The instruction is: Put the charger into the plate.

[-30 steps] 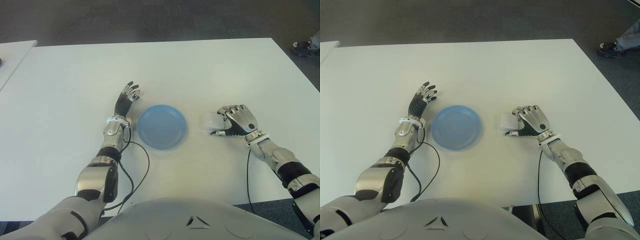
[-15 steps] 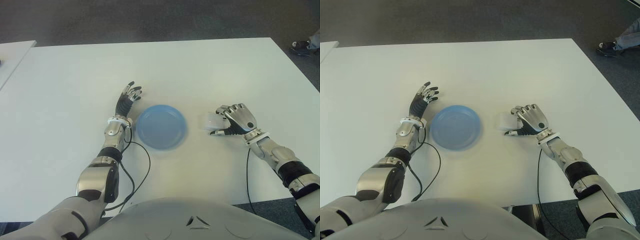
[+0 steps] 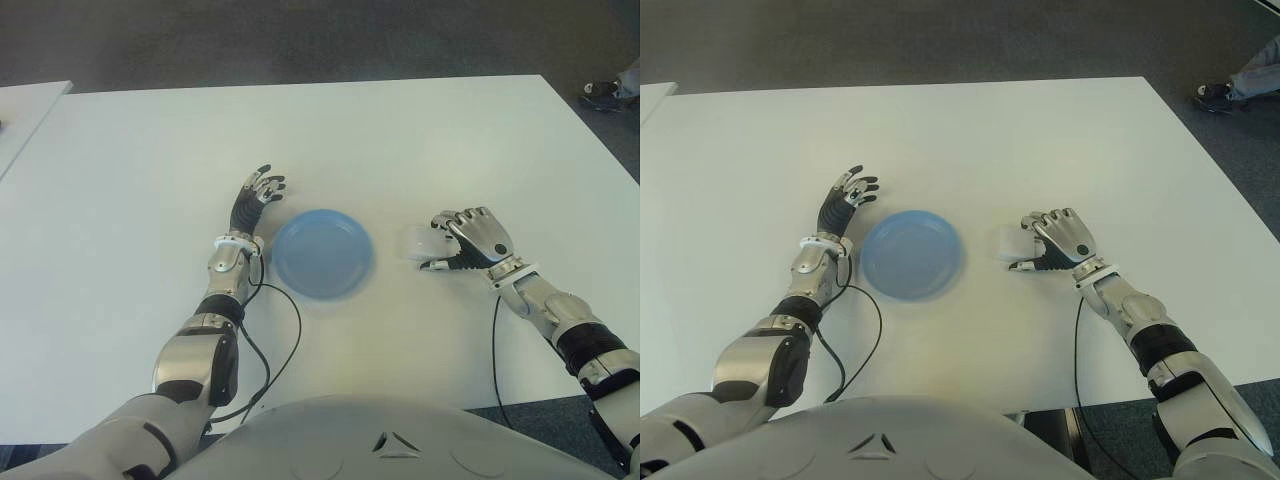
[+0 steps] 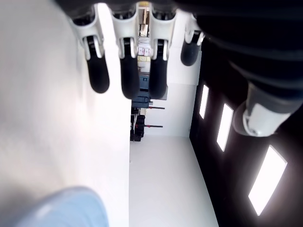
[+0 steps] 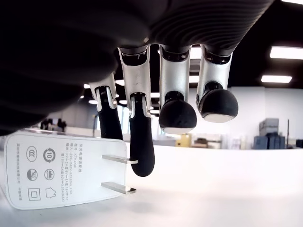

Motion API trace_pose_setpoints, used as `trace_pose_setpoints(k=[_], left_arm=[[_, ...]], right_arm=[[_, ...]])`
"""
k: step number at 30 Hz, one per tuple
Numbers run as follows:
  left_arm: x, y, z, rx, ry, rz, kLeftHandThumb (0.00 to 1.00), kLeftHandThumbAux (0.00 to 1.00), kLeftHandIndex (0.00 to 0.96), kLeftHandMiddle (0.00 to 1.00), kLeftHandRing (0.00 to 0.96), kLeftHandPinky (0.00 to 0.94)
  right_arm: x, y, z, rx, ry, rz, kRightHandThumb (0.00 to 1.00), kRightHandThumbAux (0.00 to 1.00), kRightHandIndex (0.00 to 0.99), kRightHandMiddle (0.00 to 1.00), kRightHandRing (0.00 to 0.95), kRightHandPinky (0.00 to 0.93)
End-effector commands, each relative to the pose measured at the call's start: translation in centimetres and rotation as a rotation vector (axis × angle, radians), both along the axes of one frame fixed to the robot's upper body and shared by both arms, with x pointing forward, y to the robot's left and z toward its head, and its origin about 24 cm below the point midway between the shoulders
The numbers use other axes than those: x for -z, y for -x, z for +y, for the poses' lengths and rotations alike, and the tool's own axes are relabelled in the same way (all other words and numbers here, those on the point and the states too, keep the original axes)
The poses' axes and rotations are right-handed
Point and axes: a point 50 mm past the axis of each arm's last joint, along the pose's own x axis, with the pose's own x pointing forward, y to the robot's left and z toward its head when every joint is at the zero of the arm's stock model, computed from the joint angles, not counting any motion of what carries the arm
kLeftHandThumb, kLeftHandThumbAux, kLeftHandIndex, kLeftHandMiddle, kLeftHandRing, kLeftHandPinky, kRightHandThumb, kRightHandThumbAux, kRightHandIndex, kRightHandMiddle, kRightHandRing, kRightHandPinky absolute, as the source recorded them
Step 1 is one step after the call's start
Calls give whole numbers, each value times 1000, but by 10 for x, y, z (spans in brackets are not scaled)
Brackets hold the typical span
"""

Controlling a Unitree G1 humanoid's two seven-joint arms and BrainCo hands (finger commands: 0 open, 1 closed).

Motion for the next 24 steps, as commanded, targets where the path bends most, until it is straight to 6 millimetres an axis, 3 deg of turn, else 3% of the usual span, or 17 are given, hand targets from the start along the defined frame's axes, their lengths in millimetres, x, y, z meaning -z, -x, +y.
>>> trace_pose_setpoints(k=[1, 9, 16, 24], left_arm=[[17, 13, -1, 11, 18, 83, 0, 492, 162, 300, 306, 302], [16, 13, -1, 22, 9, 72, 0, 492, 173, 308, 311, 302], [16, 13, -1, 23, 2, 73, 0, 494, 173, 309, 312, 302], [16, 12, 1, 12, 4, 91, 0, 493, 166, 304, 308, 299]], right_arm=[[8, 7, -5, 13, 12, 68, 854, 676, 402, 552, 867, 864], [-3, 4, -7, 2, -19, 43, 854, 677, 401, 550, 867, 859], [-47, -14, -1, -20, -72, -48, 854, 677, 401, 548, 869, 859], [-85, -22, 9, -39, -159, -175, 856, 675, 403, 545, 883, 861]])
